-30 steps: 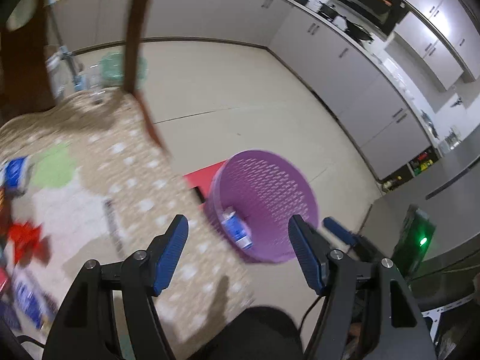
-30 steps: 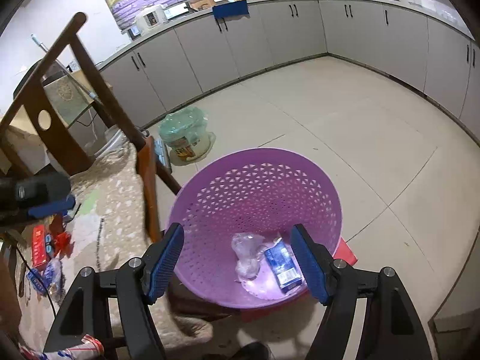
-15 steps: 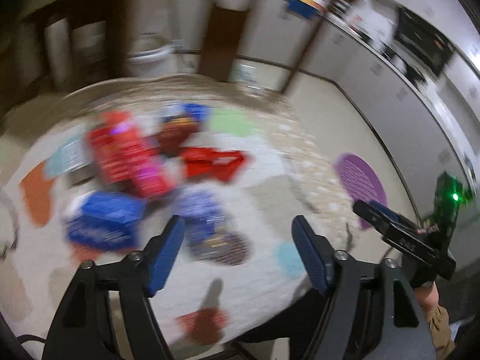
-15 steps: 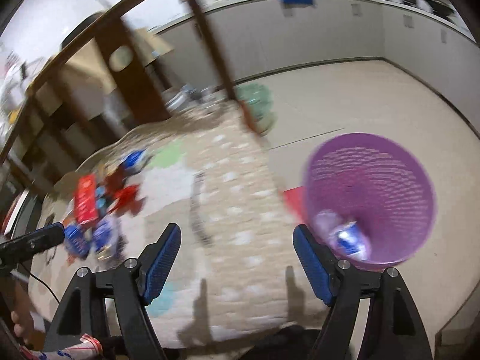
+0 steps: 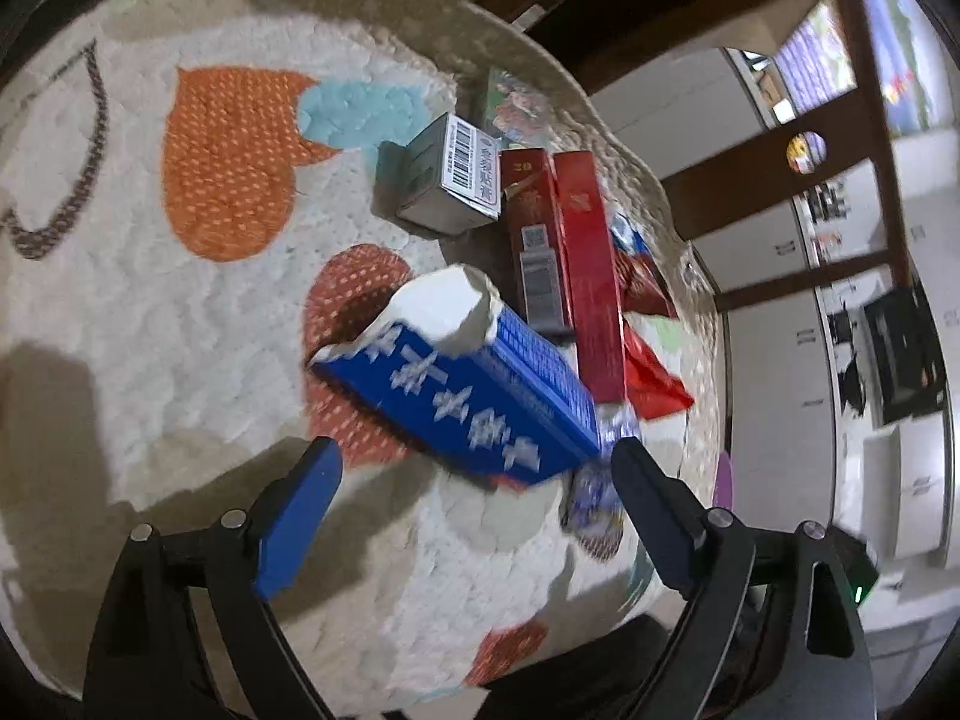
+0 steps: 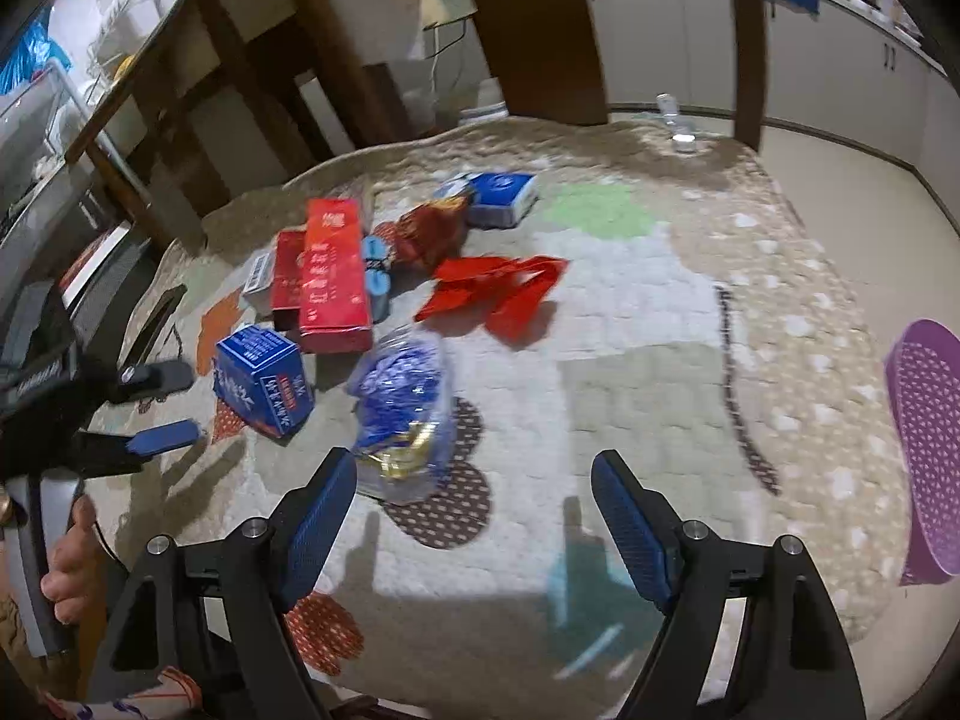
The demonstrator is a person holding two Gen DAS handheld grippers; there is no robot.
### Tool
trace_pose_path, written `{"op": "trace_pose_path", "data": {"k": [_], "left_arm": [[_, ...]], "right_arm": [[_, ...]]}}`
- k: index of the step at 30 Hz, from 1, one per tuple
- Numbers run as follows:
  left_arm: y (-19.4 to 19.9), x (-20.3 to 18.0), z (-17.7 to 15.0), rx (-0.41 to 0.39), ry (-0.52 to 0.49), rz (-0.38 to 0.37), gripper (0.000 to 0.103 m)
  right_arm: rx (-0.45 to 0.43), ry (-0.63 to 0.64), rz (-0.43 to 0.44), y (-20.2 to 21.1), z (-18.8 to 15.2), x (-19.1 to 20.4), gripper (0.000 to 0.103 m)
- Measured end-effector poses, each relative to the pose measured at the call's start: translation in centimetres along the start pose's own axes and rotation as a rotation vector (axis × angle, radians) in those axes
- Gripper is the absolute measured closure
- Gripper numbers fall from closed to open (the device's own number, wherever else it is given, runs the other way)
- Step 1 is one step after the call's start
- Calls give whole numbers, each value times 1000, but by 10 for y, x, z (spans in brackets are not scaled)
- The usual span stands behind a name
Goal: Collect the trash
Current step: 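Move both grippers back to the trash on the table, then grasp the blue herbal medicine box with the left gripper while the right gripper grasps the blue Wanda bag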
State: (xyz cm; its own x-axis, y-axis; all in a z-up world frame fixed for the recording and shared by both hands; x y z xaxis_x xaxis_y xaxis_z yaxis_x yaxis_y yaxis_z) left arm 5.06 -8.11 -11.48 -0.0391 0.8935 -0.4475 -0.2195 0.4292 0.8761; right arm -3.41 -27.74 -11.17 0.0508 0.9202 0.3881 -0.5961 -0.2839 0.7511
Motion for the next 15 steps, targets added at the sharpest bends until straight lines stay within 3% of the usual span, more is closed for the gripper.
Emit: {"op": "trace_pose_path", "data": {"k": [4, 6, 12, 14, 15], "left_arm": [[-21, -2, 13, 7, 36, 46, 12], [-27, -6, 18, 2, 28, 74, 7], [-35, -21, 10, -34, -96, 204, 6], [-35, -26, 5, -34, -148, 202, 15], [-32, -30, 1, -33, -168, 177, 26]], "right_arm": [[17, 9, 2, -12, 1, 4, 18], [22, 19, -1, -20, 3, 6, 18], [28, 35, -1, -41, 13, 8, 18], [30, 47, -9, -48, 15, 10, 18], [34, 59, -17, -52, 16, 12, 18]]}}
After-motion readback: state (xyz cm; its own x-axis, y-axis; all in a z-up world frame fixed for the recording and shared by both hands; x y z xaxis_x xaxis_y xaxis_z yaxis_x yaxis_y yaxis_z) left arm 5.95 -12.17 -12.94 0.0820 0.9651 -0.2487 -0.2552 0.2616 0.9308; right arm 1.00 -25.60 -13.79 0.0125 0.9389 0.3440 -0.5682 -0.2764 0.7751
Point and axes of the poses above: each gripper's, at about its wrist camera, not at the fingertips, and y roughly against the way its jaws point, x to its left, z to its top, the point moved 9 cm from there along -y, roughly the way its jaws point, and after that the axes turned 11 degrees about z, right-handed, at the moved point
